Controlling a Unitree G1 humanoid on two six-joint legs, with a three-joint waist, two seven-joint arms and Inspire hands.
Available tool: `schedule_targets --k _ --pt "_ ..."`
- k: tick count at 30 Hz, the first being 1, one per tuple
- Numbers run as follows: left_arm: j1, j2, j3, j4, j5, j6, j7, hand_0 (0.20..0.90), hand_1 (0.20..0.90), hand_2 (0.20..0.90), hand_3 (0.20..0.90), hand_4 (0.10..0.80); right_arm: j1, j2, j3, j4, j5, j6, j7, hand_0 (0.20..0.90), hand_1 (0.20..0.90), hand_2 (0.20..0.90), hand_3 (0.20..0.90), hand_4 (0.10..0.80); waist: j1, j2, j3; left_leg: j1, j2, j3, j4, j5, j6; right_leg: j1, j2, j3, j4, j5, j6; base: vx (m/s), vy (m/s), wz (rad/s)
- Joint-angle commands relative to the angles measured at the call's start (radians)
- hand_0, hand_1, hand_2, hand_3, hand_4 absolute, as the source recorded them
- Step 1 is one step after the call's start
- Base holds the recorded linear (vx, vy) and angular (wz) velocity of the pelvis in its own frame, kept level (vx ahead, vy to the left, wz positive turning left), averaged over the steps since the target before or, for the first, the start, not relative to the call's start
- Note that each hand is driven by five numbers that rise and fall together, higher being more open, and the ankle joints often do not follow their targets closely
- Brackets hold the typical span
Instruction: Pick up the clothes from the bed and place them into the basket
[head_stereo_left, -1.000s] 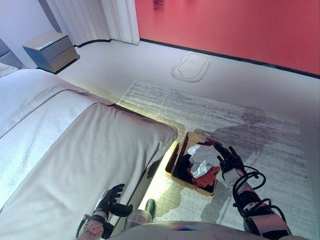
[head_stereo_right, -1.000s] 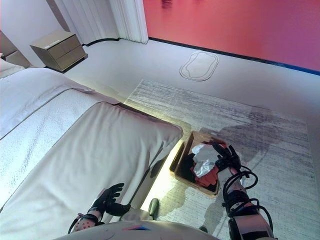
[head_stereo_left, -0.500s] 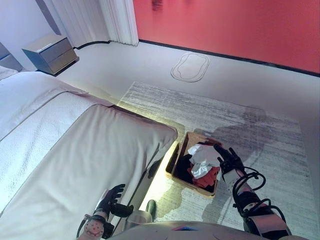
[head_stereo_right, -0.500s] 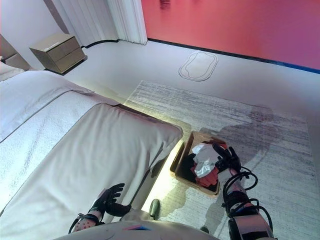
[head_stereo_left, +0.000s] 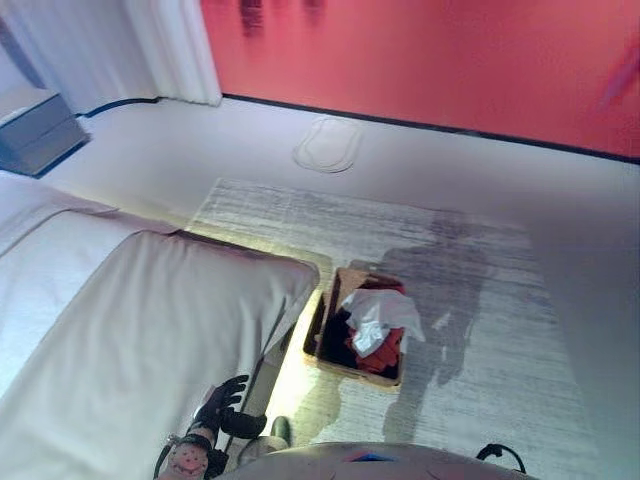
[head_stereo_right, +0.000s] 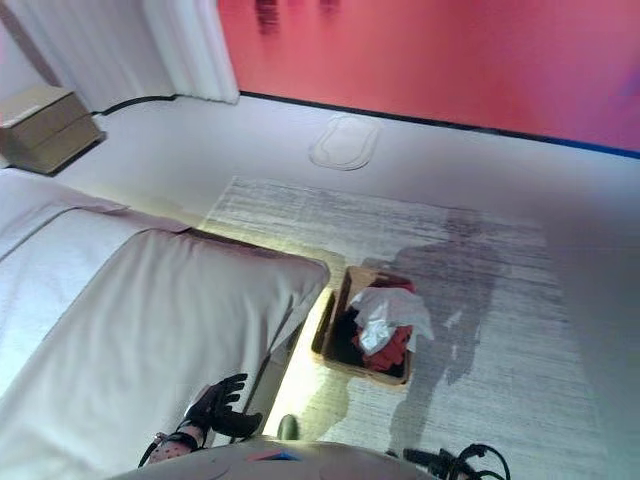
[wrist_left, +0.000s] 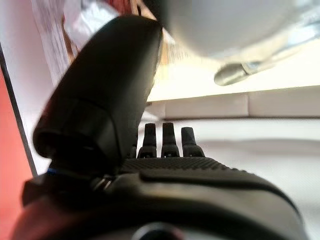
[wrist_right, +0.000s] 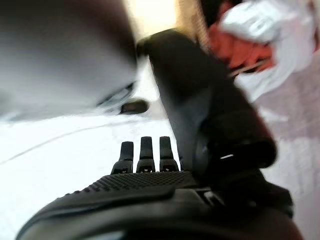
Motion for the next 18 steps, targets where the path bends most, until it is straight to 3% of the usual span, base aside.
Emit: schedule_targets --k 1,9,18 --pt "-0.085 -0.04 0.009 0.036 0.005 -0.043 0.004 0.9 0.9 0.9 0.9 0.8 -0.046 -0.008 0.045 0.035 -0.095 0.024 0.058 0.9 0.9 0.9 0.9 0.8 0.018 0.036 0.039 0.044 -0.011 0.035 0.007 -0.098 0.014 0.015 0.019 -0.024 0.063 -0.033 0.013 -0.014 0.022 -0.22" --pt "-0.084 -0.036 0.008 0.036 -0.013 -0.034 0.002 0.9 0.9 0.9 0.9 0.8 -0.064 -0.021 0.042 0.0 -0.104 -0.04 0.069 0.9 0.9 0.9 0.9 0.8 -0.026 0.031 0.023 0.059 -0.003 0.075 0.007 -0.112 0.018 -0.001 0.033 0.035 0.075 -0.041 0.014 -0.018 0.03 -0.15" --pt "-0.091 -0.032 -0.005 0.028 -0.011 -0.013 -0.023 0.9 0.9 0.9 0.9 0.8 -0.082 -0.014 0.046 -0.004 -0.078 -0.031 0.049 0.9 0.9 0.9 0.9 0.8 -0.033 0.031 0.017 0.076 -0.005 0.089 0.007 -0.117 0.027 0.005 0.038 0.049 0.089 -0.051 0.009 -0.011 0.013 -0.06"
